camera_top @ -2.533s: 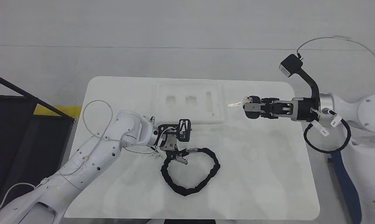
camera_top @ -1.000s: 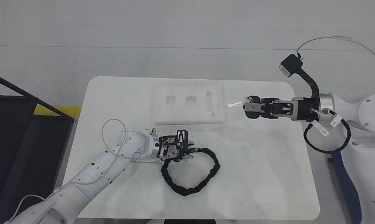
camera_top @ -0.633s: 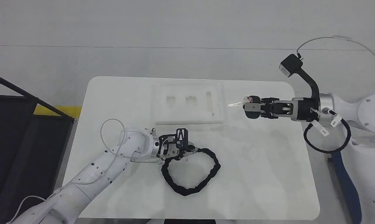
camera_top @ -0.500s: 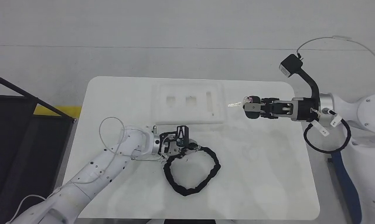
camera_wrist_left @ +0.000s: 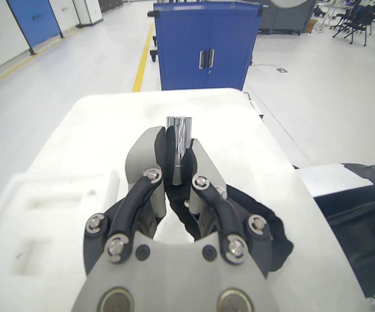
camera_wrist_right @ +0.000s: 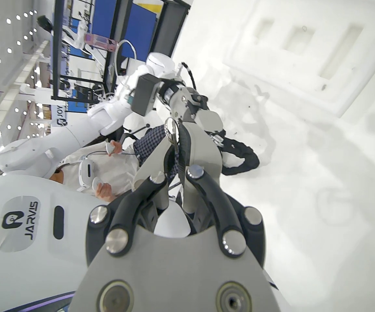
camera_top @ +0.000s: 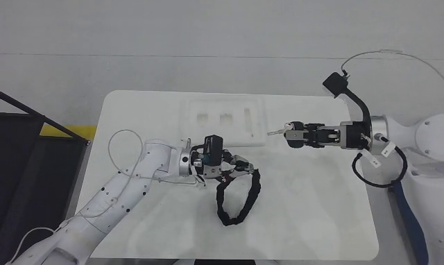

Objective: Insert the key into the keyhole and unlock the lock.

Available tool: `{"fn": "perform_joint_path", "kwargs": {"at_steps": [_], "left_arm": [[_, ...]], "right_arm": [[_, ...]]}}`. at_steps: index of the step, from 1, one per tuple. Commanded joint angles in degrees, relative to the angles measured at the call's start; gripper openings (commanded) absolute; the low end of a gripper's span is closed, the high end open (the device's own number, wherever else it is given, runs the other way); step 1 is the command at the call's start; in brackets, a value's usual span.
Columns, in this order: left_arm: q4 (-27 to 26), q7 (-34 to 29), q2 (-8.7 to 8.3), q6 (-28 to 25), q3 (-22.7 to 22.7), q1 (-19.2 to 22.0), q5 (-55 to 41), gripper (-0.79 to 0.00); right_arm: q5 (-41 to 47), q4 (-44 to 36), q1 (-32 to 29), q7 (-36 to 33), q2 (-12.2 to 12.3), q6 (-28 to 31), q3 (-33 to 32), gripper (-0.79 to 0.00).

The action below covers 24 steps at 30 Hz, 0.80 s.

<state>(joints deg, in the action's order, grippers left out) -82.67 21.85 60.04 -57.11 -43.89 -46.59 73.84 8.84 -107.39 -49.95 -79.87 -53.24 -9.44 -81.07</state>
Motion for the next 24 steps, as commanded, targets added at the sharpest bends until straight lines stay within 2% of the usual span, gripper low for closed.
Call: {"fn": "perform_joint_path", "kwargs": {"at_steps": [1, 10, 19, 24], "left_arm": [[-0.3, 2.3, 0.4, -0.8, 0.3, 0.5, -0.7, -0.785], [1.3, 10.3, 2.56, -0.9, 3.2, 3.4, -0.6, -0.785], [4.8, 15.3, 5.13, 0.0, 5.5, 6.5, 0.9, -0.785], [6.7, 16.5, 5.91, 0.1, 6.1, 7.5, 2.3, -0.785]], "right_arm": [[-0.3, -0.4, 0.6, -1.6, 0.2, -1.9, 0.4, -0.785], [-1.3, -4.9, 1.9, -6.2, 1.4, -8.8, 0.6, -0.785], [0.0, -6.1, 1.9, -3.3, 3.7, -11.7, 4.3, -0.785], [0.2, -6.0, 2.0, -3.0, 3.8, -12.0, 4.5, -0.785]]}}
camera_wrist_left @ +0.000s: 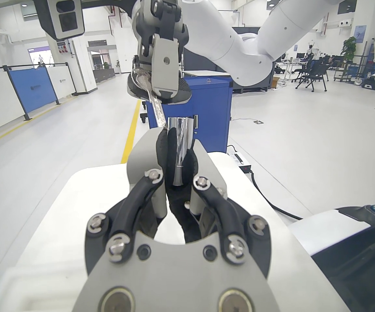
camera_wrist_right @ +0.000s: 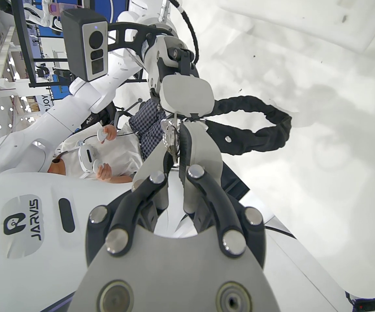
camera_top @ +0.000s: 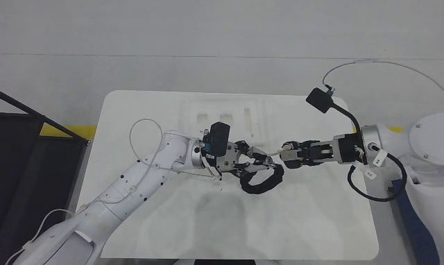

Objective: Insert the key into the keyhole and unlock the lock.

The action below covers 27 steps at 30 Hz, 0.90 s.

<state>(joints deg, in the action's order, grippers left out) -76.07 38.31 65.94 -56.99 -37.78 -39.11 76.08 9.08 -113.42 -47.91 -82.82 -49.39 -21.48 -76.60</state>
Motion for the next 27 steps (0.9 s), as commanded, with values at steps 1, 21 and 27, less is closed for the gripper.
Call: {"fn": "perform_joint_path", "kwargs": {"at_steps": [1, 21, 27], "left_arm": [[0.1, 0.0, 0.01, 0.0, 0.0, 0.0, 0.1, -0.785], [-1.1, -2.9, -0.28, 3.6, -2.3, -2.9, -1.4, -0.785], [-2.3, -1.7, -0.52, 5.8, -4.2, -4.1, 1.3, -0.785]], "right_arm": [[0.0, 0.0, 0.0, 0.0, 0.0, 0.0, 0.0, -0.785], [0.1, -0.9, -0.7, 1.8, 0.4, -1.8, -0.8, -0.785], [1.7, -2.1, -1.1, 2.9, 2.0, -2.9, -0.5, -0.785]]}}
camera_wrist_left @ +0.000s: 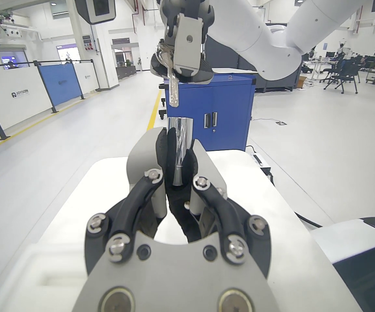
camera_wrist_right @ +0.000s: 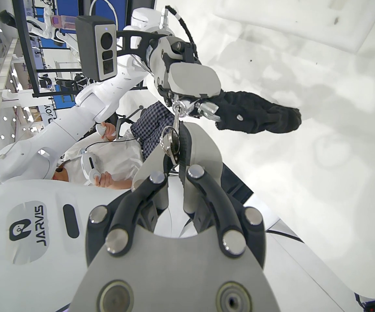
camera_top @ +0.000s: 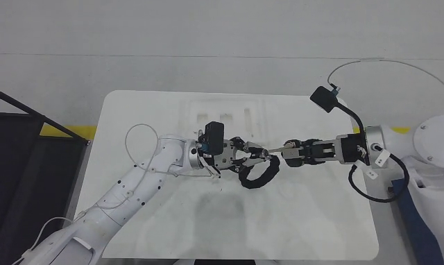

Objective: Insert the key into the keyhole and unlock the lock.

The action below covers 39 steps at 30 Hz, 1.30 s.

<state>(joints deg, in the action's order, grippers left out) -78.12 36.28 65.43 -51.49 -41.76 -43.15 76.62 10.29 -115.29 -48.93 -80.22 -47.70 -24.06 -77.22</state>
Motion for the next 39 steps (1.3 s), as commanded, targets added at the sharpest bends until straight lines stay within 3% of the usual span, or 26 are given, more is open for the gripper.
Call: {"fn": "perform_joint_path", "kwargs": {"at_steps": [1, 20, 39], "left_arm": [[-0.4, 0.6, -0.01, 0.5, -0.4, -0.1, 1.5, -0.785], [-0.4, 2.9, 0.62, 3.6, -1.1, -0.8, 8.3, -0.785], [-2.0, 1.2, 1.01, 6.6, -1.8, -2.2, 12.4, -0.785]], "right_arm": [[0.9, -0.5, -0.1, 0.5, 0.7, -0.6, 0.4, -0.785], [7.5, -3.6, 2.9, 8.0, 8.5, -8.0, 6.5, -0.785], [14.8, -2.7, 7.4, 13.8, 12.5, -13.8, 13.8, -0.785]]}}
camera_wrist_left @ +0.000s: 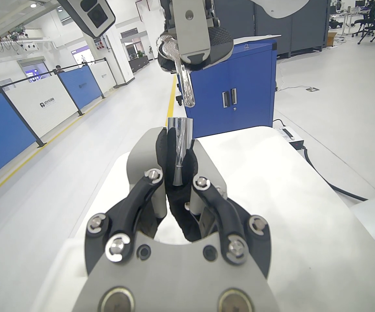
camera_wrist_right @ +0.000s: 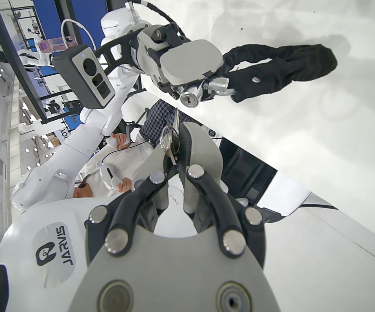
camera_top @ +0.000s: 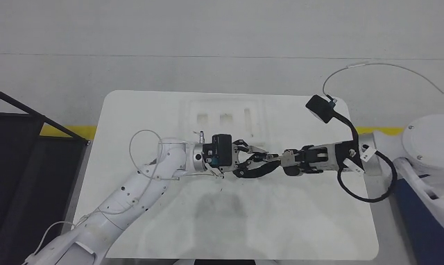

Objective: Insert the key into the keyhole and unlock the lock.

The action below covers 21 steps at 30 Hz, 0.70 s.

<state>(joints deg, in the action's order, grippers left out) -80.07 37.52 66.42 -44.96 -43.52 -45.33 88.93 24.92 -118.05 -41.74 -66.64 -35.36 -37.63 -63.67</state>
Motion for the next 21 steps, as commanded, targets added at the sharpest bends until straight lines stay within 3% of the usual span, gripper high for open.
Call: {"fn": "perform_joint_path", "kwargs": {"at_steps": [1, 21], "left_arm": [[0.0, 0.0, 0.05, 0.1, -0.1, -0.1, 0.2, -0.785], [-0.4, -0.8, 0.4, 0.0, -0.9, -1.0, 1.1, -0.785]], "right_arm": [[0.4, 0.1, 0.4, 0.5, 0.2, -0.5, 0.5, -0.785], [2.6, 1.2, 2.4, 2.5, 1.4, -2.5, 3.5, -0.785]]}}
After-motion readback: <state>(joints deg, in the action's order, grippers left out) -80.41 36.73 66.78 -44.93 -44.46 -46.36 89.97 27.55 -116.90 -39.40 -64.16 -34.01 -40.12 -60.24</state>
